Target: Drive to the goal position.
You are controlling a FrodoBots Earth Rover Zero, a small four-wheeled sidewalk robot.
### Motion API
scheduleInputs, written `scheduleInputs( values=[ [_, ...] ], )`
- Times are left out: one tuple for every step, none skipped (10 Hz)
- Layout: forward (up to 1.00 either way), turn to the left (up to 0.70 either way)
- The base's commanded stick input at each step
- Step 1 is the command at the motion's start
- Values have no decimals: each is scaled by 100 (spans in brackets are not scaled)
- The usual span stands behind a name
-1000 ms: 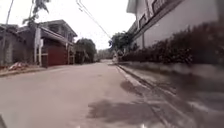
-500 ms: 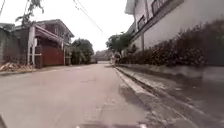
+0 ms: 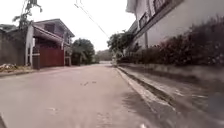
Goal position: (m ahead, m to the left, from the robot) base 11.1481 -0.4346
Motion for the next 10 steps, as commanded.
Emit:
scheduleInputs(
  values=[
    [100, 0],
    [100, 0],
    [100, 0],
    [100, 0],
    [100, 0],
    [100, 0],
    [100, 0],
    [100, -20],
    [100, -37],
    [100, -6]
  ],
)
